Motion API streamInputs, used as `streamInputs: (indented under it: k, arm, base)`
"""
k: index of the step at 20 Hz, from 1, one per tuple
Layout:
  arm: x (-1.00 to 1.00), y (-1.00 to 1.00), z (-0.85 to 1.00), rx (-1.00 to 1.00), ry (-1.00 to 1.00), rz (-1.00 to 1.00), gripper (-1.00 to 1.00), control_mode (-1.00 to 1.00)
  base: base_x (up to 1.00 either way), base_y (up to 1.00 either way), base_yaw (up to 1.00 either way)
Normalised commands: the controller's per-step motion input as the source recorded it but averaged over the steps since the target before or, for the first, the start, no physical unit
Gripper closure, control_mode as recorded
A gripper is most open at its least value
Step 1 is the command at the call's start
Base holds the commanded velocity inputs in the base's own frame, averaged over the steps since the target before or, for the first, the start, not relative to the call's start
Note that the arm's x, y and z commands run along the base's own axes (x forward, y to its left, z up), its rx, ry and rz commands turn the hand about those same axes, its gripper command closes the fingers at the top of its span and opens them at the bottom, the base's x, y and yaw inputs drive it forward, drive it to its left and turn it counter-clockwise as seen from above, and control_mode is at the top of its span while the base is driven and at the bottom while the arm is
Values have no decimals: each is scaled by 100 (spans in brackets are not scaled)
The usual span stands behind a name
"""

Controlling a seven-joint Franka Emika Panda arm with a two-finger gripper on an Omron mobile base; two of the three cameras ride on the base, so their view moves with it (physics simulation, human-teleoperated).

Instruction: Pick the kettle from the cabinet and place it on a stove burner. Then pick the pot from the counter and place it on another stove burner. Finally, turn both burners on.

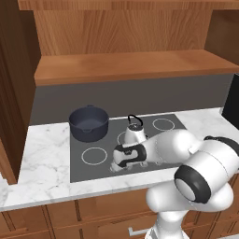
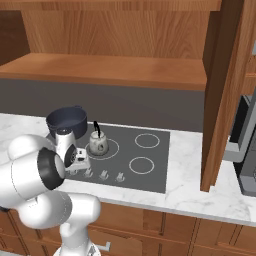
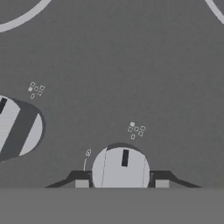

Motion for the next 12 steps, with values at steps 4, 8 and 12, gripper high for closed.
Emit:
streamInputs:
  k: [4, 8, 12]
  arm:
    - [0, 0, -24, 0, 0, 22, 100, -100]
    - [0, 0, -28, 0, 0, 22, 100, -100]
    - [0, 0, -28, 0, 0, 22, 100, -100]
  base:
    - [0, 0, 0]
    - [0, 0, 0]
    - [0, 0, 0]
